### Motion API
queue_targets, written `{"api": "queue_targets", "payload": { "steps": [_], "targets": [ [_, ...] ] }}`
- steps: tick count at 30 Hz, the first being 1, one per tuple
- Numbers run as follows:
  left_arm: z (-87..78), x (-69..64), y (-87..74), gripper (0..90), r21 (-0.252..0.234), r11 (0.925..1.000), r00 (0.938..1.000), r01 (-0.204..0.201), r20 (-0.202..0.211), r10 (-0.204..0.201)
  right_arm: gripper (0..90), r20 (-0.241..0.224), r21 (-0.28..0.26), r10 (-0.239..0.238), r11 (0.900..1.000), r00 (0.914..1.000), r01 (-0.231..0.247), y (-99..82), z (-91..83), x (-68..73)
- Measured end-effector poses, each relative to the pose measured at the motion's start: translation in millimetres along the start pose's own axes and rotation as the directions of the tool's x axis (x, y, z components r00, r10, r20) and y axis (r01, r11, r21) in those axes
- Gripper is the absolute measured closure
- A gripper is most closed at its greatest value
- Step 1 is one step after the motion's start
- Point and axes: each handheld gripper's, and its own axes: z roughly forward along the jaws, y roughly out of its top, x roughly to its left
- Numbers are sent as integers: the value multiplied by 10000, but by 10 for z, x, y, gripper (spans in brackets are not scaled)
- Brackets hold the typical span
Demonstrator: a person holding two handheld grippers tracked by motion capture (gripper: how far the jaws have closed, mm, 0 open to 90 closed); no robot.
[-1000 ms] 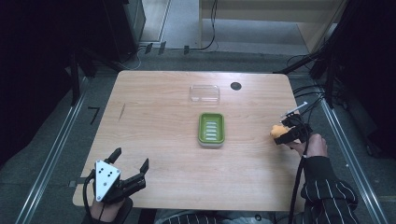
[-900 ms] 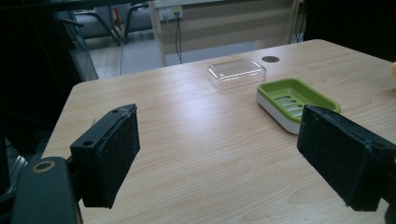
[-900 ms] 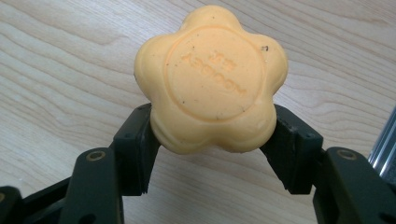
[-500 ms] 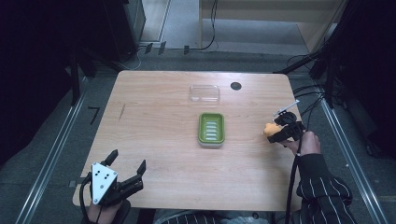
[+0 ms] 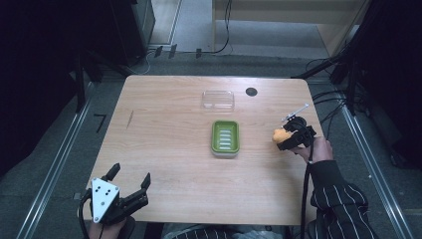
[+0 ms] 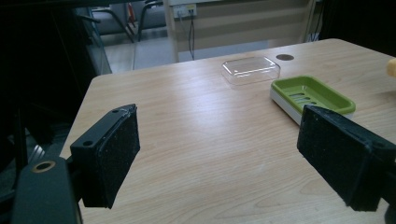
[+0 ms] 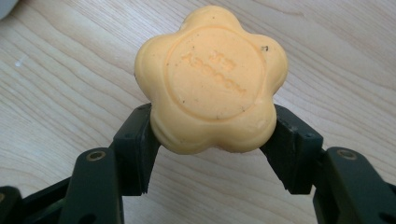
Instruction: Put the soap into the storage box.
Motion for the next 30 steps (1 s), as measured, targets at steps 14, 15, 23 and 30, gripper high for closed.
{"api": "queue_targets", "payload": {
  "steps": [14, 15, 23, 30],
  "targets": [
    [-18, 5, -9, 137, 53, 10000, 9999, 13, -104, -12, 403, -119, -303, -685, 9972, 9976, 681, 140, -33, 168],
    [-18, 5, -9, 136, 53, 10000, 9999, 13, -104, -12, 403, -119, -303, -685, 9972, 9976, 681, 140, -33, 168],
    [-20, 6, -11, 136, 58, 10000, 9999, 9, -108, -9, 403, -131, -583, -1113, 9922, 9937, 1104, 244, -86, 285],
    [-12, 0, -8, 137, 71, 10000, 10000, -24, -91, 24, 403, -158, -762, -1390, 9876, 9902, 1374, 307, -121, 349]
  ]
}}
